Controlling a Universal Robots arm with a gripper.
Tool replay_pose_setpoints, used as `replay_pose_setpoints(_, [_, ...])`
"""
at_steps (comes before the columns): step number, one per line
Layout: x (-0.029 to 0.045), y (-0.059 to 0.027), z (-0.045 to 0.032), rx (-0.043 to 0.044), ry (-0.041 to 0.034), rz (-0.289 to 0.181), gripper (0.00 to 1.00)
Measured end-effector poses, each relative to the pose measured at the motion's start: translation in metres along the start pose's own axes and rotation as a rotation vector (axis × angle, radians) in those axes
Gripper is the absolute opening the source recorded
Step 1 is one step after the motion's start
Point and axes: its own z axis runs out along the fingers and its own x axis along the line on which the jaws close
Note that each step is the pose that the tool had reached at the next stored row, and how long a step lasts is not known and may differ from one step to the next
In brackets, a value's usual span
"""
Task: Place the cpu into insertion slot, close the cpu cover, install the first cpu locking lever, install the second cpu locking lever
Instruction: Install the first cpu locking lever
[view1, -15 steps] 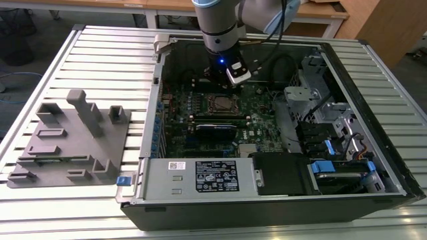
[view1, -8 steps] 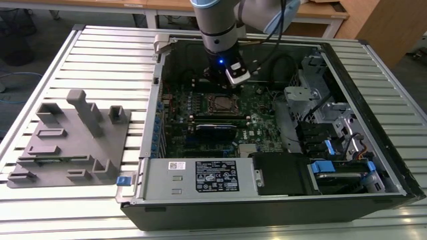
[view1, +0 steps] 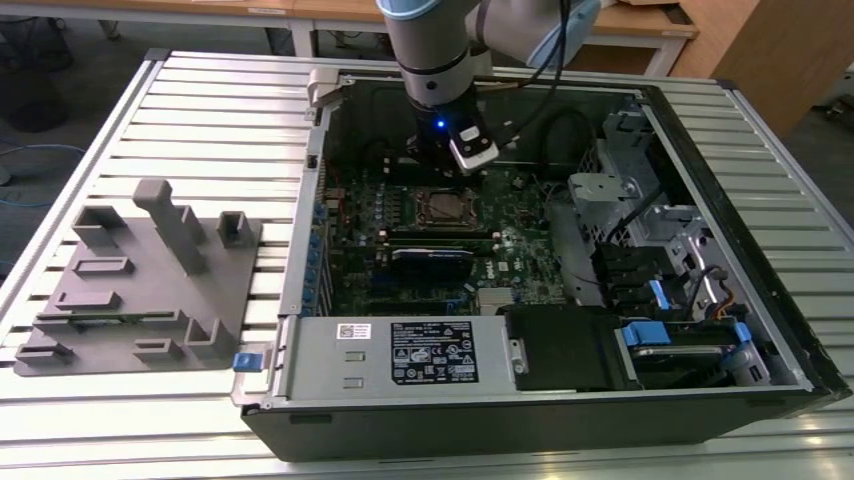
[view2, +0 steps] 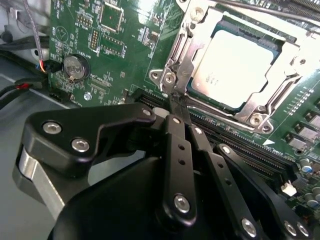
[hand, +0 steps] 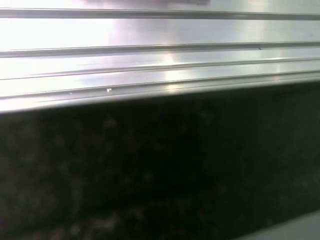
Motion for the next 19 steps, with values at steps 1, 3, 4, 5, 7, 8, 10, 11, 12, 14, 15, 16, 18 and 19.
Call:
replay_pose_setpoints(1, [0.0000, 0.0000, 0.0000, 0.0000, 0.0000, 0.000, 0.11])
replay_pose_setpoints(3, [0.0000, 0.0000, -0.0001, -0.0002, -0.0001, 0.000, 0.11])
replay_pose_setpoints(4, [-0.0001, 0.0000, -0.0005, -0.0001, 0.0000, 0.000, 0.11])
replay_pose_setpoints(5, [-0.0002, 0.0001, -0.0011, -0.0004, 0.0000, 0.000, 0.11])
replay_pose_setpoints(7, [-0.0008, 0.0004, -0.0031, 0.0000, 0.0002, 0.000, 0.11])
replay_pose_setpoints(8, [-0.0010, 0.0006, -0.0041, 0.0000, 0.0003, 0.000, 0.11])
replay_pose_setpoints(10, [-0.0016, 0.0009, -0.0062, 0.0000, 0.0005, 0.000, 0.11])
replay_pose_setpoints(11, [-0.0020, 0.0011, -0.0075, 0.0001, 0.0007, 0.000, 0.11])
replay_pose_setpoints(12, [-0.0024, 0.0013, -0.0089, 0.0002, 0.0009, 0.000, 0.11])
replay_pose_setpoints(14, [-0.0031, 0.0017, -0.0116, 0.0002, 0.0013, 0.000, 0.11])
replay_pose_setpoints(15, [-0.0034, 0.0019, -0.0126, 0.0002, 0.0016, 0.000, 0.11])
replay_pose_setpoints(16, [-0.0036, 0.0020, -0.0129, 0.0004, 0.0026, 0.000, 0.11])
replay_pose_setpoints(18, [-0.0045, 0.0022, -0.0126, 0.0016, 0.0052, 0.001, 0.11])
replay_pose_setpoints(19, [-0.0054, 0.0023, -0.0124, 0.0023, 0.0070, 0.002, 0.11])
